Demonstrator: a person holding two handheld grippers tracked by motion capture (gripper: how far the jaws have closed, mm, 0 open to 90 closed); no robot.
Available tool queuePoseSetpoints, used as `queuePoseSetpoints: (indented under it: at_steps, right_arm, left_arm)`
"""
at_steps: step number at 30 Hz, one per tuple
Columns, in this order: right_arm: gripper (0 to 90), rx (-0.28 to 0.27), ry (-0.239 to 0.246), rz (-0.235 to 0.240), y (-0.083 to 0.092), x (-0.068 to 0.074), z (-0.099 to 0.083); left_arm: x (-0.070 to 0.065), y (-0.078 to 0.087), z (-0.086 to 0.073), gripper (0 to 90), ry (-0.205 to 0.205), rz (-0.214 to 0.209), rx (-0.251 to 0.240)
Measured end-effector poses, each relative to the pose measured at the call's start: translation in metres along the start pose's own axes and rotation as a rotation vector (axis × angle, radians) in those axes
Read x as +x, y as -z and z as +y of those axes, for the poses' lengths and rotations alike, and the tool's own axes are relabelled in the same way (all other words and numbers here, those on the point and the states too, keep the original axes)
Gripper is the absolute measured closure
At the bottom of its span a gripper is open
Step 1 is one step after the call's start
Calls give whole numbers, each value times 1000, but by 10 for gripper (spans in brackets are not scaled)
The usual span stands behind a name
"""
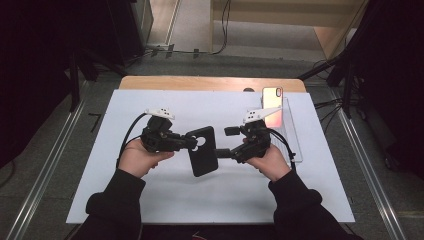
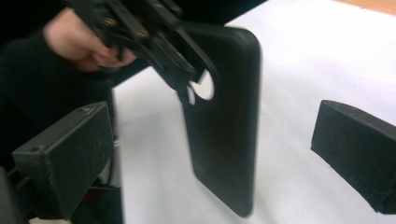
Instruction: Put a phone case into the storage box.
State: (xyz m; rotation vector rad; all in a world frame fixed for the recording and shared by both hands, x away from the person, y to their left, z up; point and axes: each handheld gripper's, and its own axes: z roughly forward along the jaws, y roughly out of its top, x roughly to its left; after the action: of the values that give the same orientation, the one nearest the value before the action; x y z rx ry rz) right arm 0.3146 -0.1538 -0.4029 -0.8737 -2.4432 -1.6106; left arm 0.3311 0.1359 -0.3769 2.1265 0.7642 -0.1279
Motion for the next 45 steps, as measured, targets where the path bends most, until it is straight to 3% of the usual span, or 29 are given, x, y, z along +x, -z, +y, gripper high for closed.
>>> queuePoseSetpoints:
  at_steps: [2, 6, 9, 12, 14, 16, 22, 27, 34, 36, 45]
  right_arm:
    - [0, 6, 11, -22, -2, 1, -1]
    - [0, 5, -35, -89, -8, 1, -5]
    - [0, 4, -40, -135, -14, 3, -8]
    - [0, -6, -44, -146, -18, 5, -9]
    - [0, -9, -50, -157, -21, 7, -11]
    - [0, -10, -60, -164, -24, 9, -13]
    - [0, -5, -50, -210, -33, 16, -16]
    - [0, -5, -55, -255, -44, 20, -18]
    - [0, -30, -63, -317, -52, 24, -20]
    - [0, -33, -61, -299, -55, 25, -20]
    - [0, -9, -59, -326, -67, 27, -21]
  left_arm:
    - [0, 1, 0, 768, 19, 22, 6]
    - [-2, 2, 1, 767, 34, 46, 3]
    - [-3, 2, 2, 767, 44, 68, -5]
    - [-3, 2, 1, 768, 68, 89, -12]
    - [-3, 3, 0, 768, 109, 94, -27]
    - [-4, 3, 0, 767, 116, 111, -26]
    - [-6, 2, 1, 767, 123, 113, -45]
    - [-7, -1, 1, 768, 154, 129, -38]
    - [-8, -5, 2, 768, 201, 115, -29]
    - [-11, -7, 2, 768, 200, 114, -26]
    - [-21, -14, 4, 768, 194, 106, -25]
